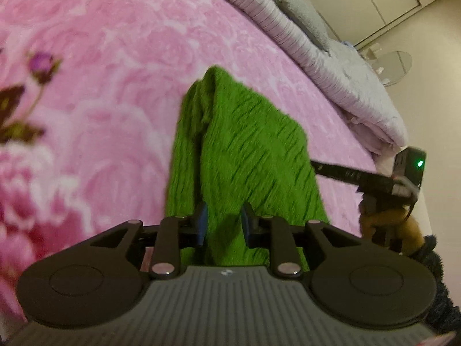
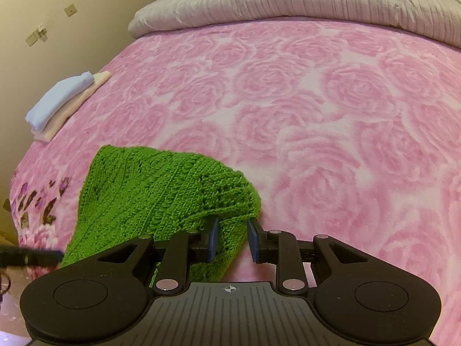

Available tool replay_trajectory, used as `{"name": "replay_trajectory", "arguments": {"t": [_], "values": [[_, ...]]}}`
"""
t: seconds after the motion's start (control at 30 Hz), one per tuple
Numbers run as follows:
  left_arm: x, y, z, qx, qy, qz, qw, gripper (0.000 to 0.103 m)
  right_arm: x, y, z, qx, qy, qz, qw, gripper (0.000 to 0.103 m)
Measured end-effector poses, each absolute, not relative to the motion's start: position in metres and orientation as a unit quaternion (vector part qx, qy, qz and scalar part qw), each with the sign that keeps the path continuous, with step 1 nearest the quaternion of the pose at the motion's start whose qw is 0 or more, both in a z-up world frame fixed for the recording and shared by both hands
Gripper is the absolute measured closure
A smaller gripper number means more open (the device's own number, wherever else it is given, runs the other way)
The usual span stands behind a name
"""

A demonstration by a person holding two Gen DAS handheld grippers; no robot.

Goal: Fold clothes
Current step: 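Lift the sweater side edge with both grippers and fold it over the body, then lower the folded side onto the sweater with both grippers, forming a strip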

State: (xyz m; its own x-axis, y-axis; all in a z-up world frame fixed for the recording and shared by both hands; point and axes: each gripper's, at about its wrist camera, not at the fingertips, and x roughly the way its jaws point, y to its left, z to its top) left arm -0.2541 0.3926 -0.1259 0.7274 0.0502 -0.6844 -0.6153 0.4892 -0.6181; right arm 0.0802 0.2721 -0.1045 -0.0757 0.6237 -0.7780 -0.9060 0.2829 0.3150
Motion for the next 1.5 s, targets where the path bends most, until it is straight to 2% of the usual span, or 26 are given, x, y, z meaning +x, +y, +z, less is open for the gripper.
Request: {"name": "replay_trajectory", "arguments": {"t": [0.1, 0.13, 0.17, 0.33, 0.53, 0.93, 1.13, 1.33, 1.5], "values": [[-0.253, 0.389, -0.133, -0.471, 0.307, 0.201, 0.802, 0.085, 0.077, 0.270, -0.103, -0.158, 0.449, 0.576, 0.664, 0.077], [-0.253, 0.389, -0.131, -0.467, 0.304, 0.200, 0.806, 0.093, 0.076, 0.270, -0.103, -0.159, 0.449, 0.576, 0.665, 0.077], [-0.253, 0.389, -0.127, -0.458, 0.300, 0.200, 0.813, 0.098, 0.076, 0.269, -0.103, -0.160, 0.448, 0.576, 0.665, 0.077], [-0.267, 0.388, -0.101, -0.396, 0.290, 0.215, 0.844, 0.098, 0.059, 0.269, -0.094, -0.173, 0.424, 0.587, 0.667, 0.077], [-0.270, 0.377, -0.132, -0.407, 0.316, 0.220, 0.828, 0.097, 0.040, 0.278, -0.100, -0.198, 0.408, 0.589, 0.669, 0.077], [-0.270, 0.381, -0.136, -0.392, 0.334, 0.234, 0.825, 0.095, 0.029, 0.274, -0.106, -0.196, 0.393, 0.585, 0.682, 0.077], [-0.269, 0.376, -0.124, -0.377, 0.338, 0.241, 0.828, 0.094, 0.049, 0.247, -0.090, -0.152, 0.426, 0.591, 0.668, 0.077], [-0.275, 0.367, -0.113, -0.369, 0.340, 0.244, 0.830, 0.095, 0.032, 0.202, -0.081, -0.136, 0.436, 0.627, 0.631, 0.077], [-0.275, 0.363, -0.114, -0.351, 0.350, 0.261, 0.828, 0.093, -0.013, 0.190, -0.118, -0.164, 0.471, 0.613, 0.613, 0.077]]}}
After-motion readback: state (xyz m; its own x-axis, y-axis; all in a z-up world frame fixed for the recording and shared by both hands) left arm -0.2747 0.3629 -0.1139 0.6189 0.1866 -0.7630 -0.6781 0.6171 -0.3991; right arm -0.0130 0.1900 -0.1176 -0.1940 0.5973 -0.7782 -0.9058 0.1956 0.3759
